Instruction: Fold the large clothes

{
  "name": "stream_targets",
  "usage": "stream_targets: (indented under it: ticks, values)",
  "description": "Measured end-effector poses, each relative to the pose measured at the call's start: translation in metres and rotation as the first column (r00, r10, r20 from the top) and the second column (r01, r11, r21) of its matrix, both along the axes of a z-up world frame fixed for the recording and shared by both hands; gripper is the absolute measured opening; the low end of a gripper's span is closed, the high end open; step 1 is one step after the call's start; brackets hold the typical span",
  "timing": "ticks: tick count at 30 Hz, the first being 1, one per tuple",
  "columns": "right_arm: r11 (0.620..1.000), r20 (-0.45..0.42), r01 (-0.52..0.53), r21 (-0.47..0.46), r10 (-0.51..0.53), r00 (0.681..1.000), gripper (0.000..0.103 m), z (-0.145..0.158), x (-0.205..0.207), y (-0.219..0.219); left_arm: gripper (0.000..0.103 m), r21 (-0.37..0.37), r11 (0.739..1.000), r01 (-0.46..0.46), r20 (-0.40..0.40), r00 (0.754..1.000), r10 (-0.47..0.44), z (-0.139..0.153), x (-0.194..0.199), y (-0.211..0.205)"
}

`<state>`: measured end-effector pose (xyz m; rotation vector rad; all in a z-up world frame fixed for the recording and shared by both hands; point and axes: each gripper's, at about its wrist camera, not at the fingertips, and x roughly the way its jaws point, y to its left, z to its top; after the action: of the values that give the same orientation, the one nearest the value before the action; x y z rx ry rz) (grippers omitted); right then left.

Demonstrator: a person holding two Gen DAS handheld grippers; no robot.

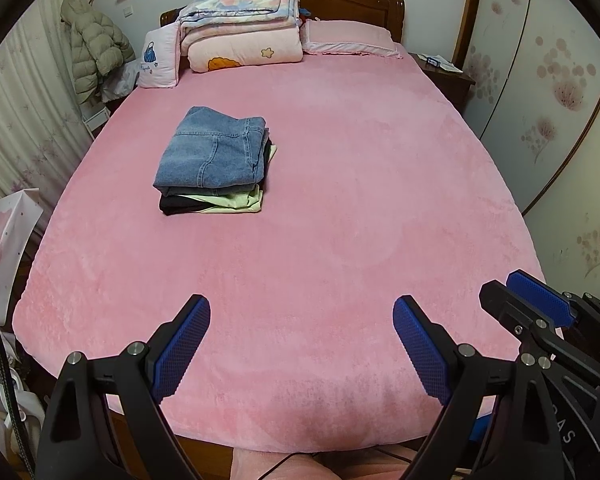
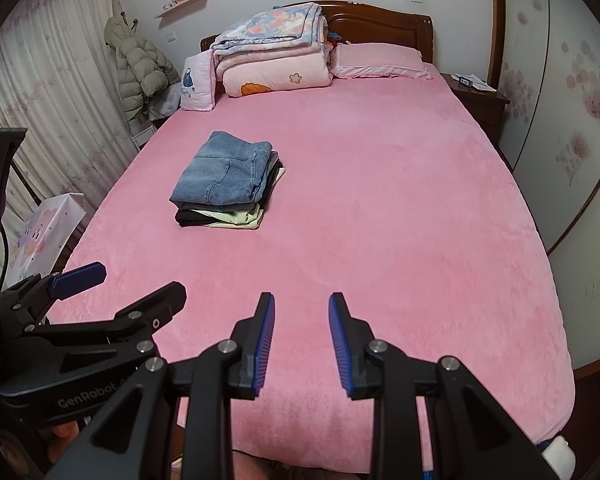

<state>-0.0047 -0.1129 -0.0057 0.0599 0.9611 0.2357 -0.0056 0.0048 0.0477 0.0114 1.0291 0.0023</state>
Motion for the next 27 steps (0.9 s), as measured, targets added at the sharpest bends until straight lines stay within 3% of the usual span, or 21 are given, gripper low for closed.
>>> stream_targets:
  ticks: [27]
  values:
    - [1.000,-0.007,0.000,-0.001,0.000,1.000,0.028,-0.0057,0.0016,-0.0008,0.092,-0.001,1.000,0.011,-0.014,1.000,-0.011,-0.0021,0.0068,-0.0006]
